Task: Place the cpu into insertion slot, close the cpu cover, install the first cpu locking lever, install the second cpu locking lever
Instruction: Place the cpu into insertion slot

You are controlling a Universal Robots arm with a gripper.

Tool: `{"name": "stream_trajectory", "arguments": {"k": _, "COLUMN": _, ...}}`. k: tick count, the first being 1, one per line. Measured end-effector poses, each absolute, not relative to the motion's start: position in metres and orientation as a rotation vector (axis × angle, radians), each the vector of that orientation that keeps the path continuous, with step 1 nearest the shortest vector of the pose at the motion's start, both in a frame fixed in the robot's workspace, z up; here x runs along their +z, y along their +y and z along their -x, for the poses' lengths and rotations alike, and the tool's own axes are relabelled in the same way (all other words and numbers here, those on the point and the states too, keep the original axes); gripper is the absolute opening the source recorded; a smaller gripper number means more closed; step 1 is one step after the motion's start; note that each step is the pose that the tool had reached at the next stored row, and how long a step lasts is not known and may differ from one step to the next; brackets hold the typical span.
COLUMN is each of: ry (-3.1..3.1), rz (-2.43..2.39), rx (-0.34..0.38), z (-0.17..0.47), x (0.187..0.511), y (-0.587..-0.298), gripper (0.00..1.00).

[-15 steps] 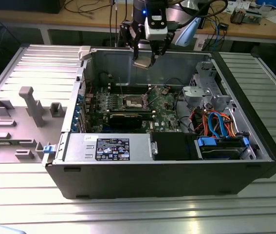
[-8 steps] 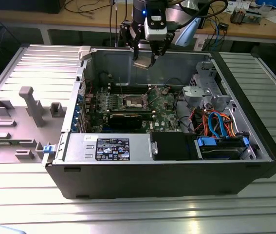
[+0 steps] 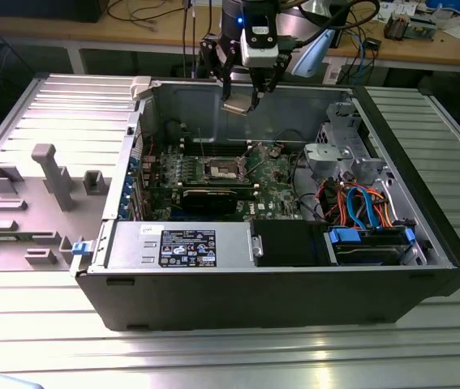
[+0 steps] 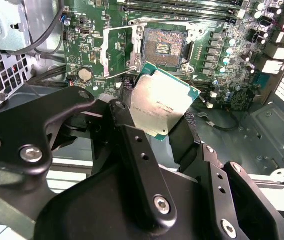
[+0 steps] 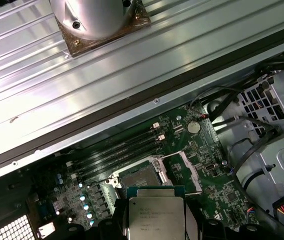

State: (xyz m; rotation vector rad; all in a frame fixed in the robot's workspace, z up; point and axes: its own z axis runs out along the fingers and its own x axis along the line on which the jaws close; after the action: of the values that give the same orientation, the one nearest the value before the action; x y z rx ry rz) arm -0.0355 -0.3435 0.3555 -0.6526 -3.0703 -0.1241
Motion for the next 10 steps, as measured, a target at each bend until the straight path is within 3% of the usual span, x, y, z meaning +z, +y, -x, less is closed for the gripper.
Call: {"name": "stream_trajectory", "arguments": {"k": 10, "ry": -3.055, "rz": 0.736, "rx": -0.116, "z": 0.0355, "x": 0.3536, "y": -0.3436, "gripper": 0.54}}
